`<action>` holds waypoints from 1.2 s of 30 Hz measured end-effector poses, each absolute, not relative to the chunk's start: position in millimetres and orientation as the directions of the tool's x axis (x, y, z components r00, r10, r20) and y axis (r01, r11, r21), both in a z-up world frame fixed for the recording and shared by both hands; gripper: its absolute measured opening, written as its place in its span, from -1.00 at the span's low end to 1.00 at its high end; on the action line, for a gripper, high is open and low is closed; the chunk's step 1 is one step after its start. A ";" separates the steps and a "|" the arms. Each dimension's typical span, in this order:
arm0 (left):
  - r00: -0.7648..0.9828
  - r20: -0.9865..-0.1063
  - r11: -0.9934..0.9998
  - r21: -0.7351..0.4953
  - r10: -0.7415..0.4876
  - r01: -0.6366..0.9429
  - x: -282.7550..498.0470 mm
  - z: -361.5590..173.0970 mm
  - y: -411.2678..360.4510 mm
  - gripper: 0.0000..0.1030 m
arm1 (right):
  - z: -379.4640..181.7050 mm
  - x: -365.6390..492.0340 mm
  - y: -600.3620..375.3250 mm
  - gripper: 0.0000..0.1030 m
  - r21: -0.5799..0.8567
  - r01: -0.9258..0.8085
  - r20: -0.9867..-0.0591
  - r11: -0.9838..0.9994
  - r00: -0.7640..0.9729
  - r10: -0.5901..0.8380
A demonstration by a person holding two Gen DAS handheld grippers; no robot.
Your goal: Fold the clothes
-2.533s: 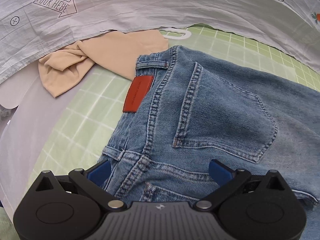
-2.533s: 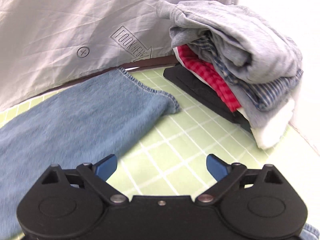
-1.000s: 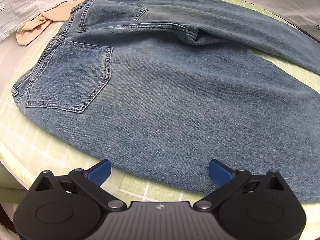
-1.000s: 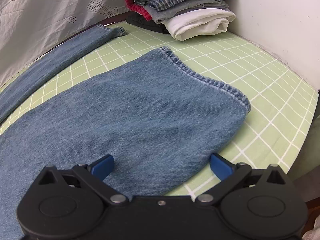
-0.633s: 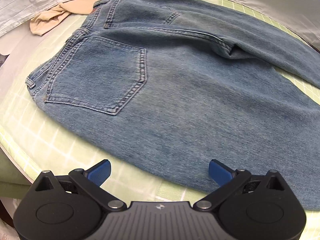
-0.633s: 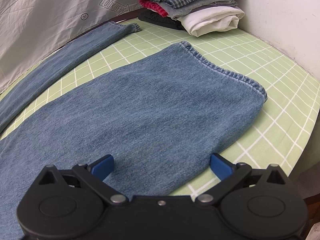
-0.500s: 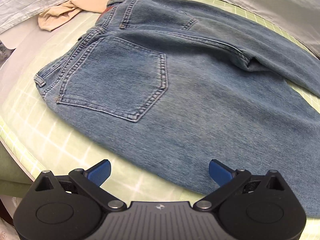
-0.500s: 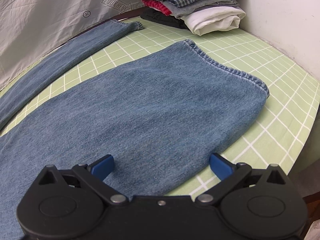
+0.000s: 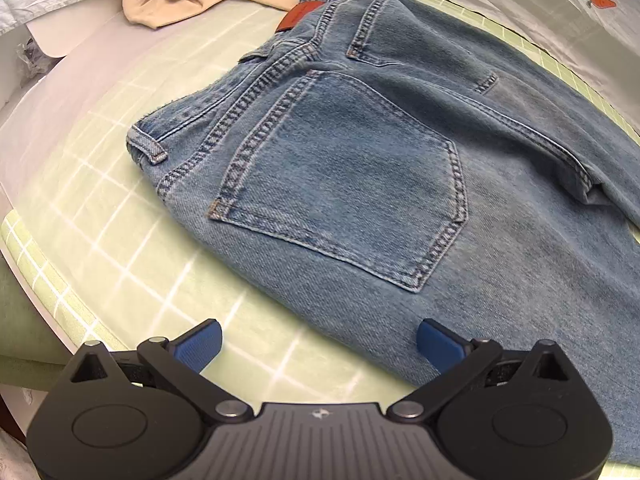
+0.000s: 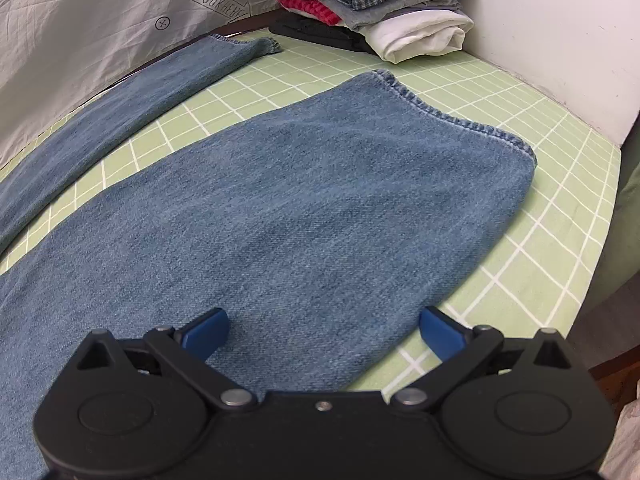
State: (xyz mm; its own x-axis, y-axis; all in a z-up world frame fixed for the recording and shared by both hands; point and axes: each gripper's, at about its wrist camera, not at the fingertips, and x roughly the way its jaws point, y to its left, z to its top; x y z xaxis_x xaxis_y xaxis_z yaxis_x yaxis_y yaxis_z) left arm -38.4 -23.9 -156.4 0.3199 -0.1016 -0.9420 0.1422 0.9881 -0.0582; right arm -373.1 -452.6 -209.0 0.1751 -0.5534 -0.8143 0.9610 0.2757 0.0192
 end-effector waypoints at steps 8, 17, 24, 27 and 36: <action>0.327 -0.935 0.979 -0.079 -0.139 0.188 -21.6 -161.2 -14.6 1.00 | -209.6 -360.3 -440.3 1.00 0.017 0.977 -0.808 0.214 0.140 -0.573; 0.356 -0.925 0.985 -0.085 -0.133 0.147 22.8 -147.6 8.7 0.99 | -210.4 -352.2 -435.4 1.00 0.014 0.987 -0.803 0.162 0.107 -0.586; 0.393 -0.913 0.992 -0.070 -0.107 0.108 32.3 -147.5 11.7 1.00 | -210.6 -350.6 -439.8 1.00 0.013 0.990 -0.803 0.143 0.096 -0.589; 0.412 -0.907 0.995 -0.060 -0.089 0.084 35.5 -148.5 11.0 1.00 | -210.8 -350.3 -445.0 1.00 0.014 0.990 -0.800 0.142 0.096 -0.593; 0.481 -0.876 0.998 -0.052 -0.027 -0.039 39.1 -149.2 6.5 0.92 | -209.0 -361.4 -475.5 1.00 0.019 0.993 -0.788 0.113 0.084 -0.610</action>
